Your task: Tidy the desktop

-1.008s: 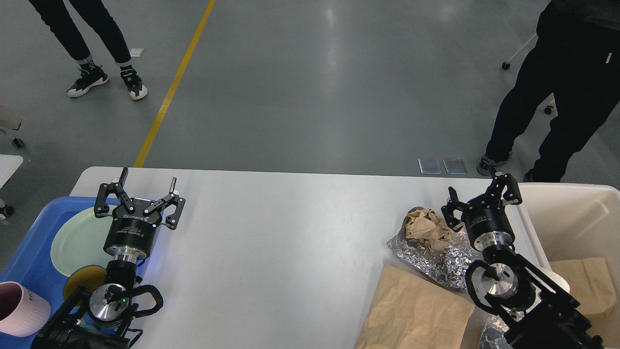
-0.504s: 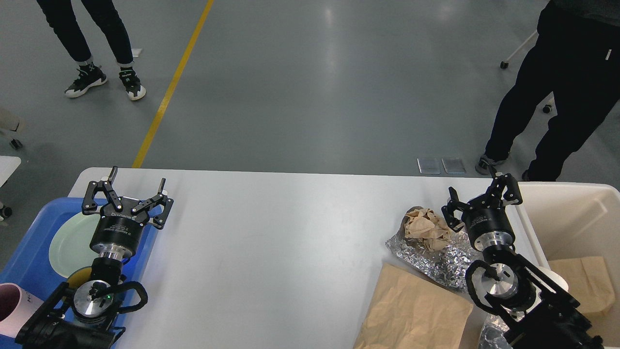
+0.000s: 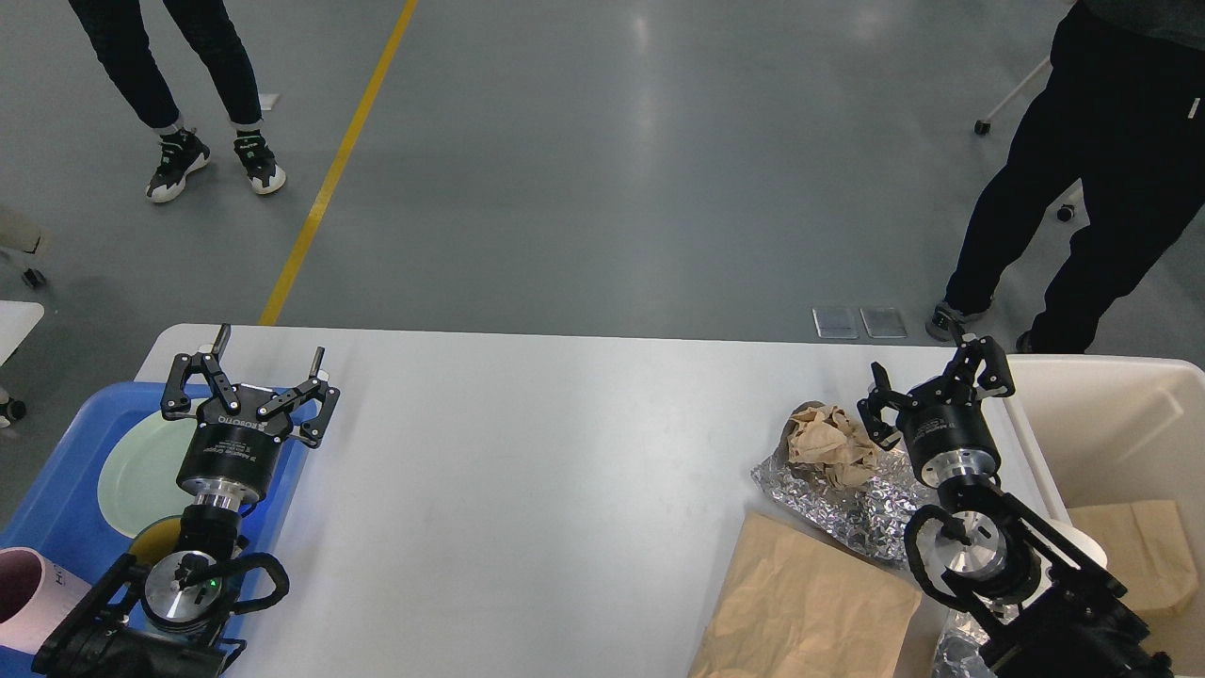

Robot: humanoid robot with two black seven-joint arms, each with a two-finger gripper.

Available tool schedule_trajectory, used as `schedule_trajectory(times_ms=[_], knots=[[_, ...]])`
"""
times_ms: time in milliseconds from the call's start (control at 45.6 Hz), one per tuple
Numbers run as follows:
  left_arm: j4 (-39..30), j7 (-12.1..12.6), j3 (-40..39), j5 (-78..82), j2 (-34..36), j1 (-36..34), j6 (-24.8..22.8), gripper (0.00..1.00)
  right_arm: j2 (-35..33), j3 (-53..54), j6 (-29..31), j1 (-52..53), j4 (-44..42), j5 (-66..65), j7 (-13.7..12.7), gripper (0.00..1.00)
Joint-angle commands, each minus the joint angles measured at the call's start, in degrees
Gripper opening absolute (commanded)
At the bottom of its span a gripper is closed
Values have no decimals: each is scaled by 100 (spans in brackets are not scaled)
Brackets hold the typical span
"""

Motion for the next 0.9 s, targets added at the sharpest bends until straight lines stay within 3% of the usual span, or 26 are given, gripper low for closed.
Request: schedule_trajectory(times_ms=[0,679,877], knots=[[-1,6,1,4,0,0,-2,97,-4,0,0,-1,0,-1,0,100],[-1,6,1,4,0,0,-2,97,-5,17,0,183,-106,8,-44,100],[-1,-3,1,4,0,0,-2,97,-303,351,-70,571,-229,184,-44,100]])
